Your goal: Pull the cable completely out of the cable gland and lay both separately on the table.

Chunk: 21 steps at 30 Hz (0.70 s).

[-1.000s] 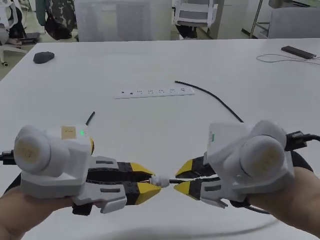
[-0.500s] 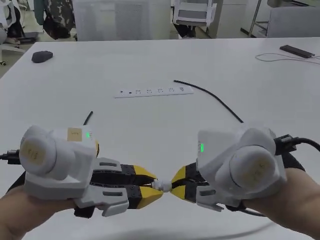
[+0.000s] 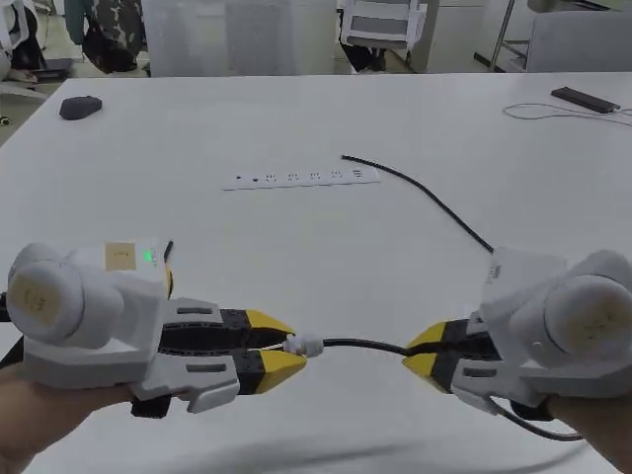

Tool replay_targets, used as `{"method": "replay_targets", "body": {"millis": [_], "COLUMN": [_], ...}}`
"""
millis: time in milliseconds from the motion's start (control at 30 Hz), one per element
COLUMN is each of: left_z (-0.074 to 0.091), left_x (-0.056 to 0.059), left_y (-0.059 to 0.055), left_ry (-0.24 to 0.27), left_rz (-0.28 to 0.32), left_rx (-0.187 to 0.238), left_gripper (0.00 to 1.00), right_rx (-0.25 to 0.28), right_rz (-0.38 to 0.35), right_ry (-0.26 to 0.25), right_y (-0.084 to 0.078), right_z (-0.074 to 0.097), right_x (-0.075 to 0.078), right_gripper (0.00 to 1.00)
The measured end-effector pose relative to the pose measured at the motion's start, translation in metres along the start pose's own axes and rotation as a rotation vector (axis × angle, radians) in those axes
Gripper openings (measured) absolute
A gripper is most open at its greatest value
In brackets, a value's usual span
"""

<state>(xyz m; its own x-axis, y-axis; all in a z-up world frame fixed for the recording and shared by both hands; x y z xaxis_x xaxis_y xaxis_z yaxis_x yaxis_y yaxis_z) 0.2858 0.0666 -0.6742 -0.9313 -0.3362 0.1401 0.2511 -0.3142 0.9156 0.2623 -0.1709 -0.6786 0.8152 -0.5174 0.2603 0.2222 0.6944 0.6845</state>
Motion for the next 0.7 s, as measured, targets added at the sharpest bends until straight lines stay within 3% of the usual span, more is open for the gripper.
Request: {"method": "replay_targets", "body": {"millis": [133,300,433,567,700], "left_z": [0.007,0.013,0.016,0.017,0.016], "left_x": [-0.003,-0.004,-0.005,-0.002,-0.001], "left_y": [-0.001,-0.001,0.000,0.000,-0.002], "left_ry": [0.019,0.030,0.040,0.037,0.040], "left_rz": [0.006,0.008,0.017,0.021,0.023], "left_rx": [0.001,0.007,0.022,0.026,0.017], "left_gripper": [0.15,0.15,0.15,0.15,0.15], "right_rx": [-0.033,-0.087,-0.137,-0.144,-0.166], "right_rz": [-0.099,-0.140,-0.157,-0.183,-0.163], "right_ry": [-0.054,-0.098,-0.102,-0.069,-0.050], "right_y": [-0.031,-0.060,-0.078,-0.084,-0.084], "right_z": [0.012,0.019,0.017,0.014,0.009], "right_x": [0.012,0.021,0.022,0.018,0.015], "right_gripper": [0.00,0.00,0.00,0.00,0.00]}}
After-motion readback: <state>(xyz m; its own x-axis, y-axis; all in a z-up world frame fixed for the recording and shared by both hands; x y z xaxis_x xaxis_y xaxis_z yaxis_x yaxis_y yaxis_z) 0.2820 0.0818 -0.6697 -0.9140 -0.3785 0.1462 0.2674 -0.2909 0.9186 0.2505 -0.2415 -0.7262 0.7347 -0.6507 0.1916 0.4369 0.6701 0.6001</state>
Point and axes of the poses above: the centre of the closed fingertips' face, and the gripper's own axes: z roughly backward along the fingers, x roughly to its right, y roughly out of its top, the point moved 9 cm from there along z, roughly backward along the fingers, and after that the axes turned 6 degrees about z, right-handed, at the moved point
